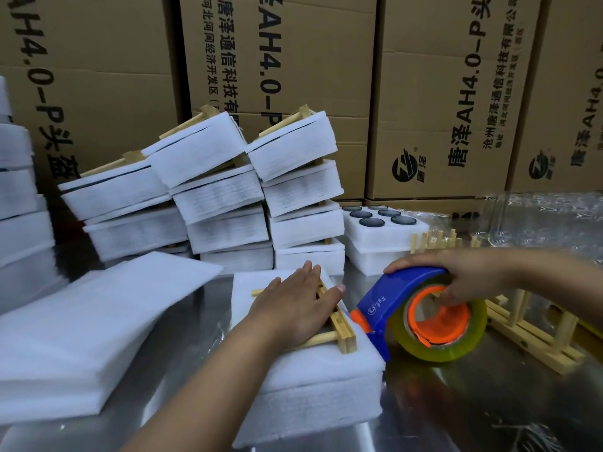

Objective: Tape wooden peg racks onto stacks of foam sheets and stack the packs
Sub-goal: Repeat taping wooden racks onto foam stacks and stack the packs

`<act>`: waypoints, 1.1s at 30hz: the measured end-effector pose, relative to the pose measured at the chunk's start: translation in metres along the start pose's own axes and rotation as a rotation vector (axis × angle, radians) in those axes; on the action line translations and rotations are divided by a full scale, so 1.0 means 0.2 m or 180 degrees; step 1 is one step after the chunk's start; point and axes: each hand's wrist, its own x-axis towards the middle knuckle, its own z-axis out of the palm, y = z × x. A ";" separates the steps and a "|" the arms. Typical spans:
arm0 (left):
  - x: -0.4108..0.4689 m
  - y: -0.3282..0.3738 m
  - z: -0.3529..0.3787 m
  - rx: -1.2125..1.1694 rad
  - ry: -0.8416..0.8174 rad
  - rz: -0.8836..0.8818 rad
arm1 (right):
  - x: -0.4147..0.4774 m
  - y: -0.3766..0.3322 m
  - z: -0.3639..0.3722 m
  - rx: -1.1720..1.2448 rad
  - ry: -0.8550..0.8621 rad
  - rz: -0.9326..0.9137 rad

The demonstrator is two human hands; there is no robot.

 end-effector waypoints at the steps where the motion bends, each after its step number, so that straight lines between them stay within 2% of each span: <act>1: 0.00 0.00 0.00 -0.0011 0.0002 -0.0001 | -0.01 0.01 0.01 0.0062 0.0027 -0.0019; 5: 0.00 0.00 0.00 -0.0034 0.0010 -0.0013 | -0.04 0.01 0.01 -0.0037 0.0027 -0.0019; 9: 0.00 -0.01 0.00 -0.0040 0.0002 -0.0006 | -0.07 0.00 0.00 -0.0307 0.0293 -0.0039; 14: 0.00 -0.01 0.00 -0.0051 0.0006 -0.0025 | -0.15 0.07 0.10 0.0737 0.0586 -0.0118; 18: -0.01 0.01 -0.01 -0.0031 0.0009 -0.0072 | -0.23 0.09 0.14 0.1283 0.1138 -0.0019; 21: -0.01 0.01 -0.01 -0.0022 -0.0009 -0.0077 | -0.28 0.10 0.15 0.1488 0.1761 0.0149; 23: -0.01 0.01 -0.01 -0.0007 -0.0002 -0.0061 | -0.28 0.08 0.20 0.1062 0.2246 0.0287; 26: -0.01 0.01 -0.01 -0.0006 0.0017 -0.0064 | -0.24 0.00 0.34 -0.0207 0.2828 0.0569; 28: 0.00 0.01 -0.01 -0.0006 0.0019 -0.0068 | -0.22 -0.02 0.44 -0.0749 0.2822 0.0795; 30: -0.01 0.01 -0.01 -0.0014 0.0014 -0.0068 | -0.21 -0.02 0.52 -0.1076 0.3027 0.0696; 33: 0.00 0.01 -0.01 -0.0018 0.0020 -0.0055 | -0.26 0.01 0.62 -0.0939 0.2820 0.0462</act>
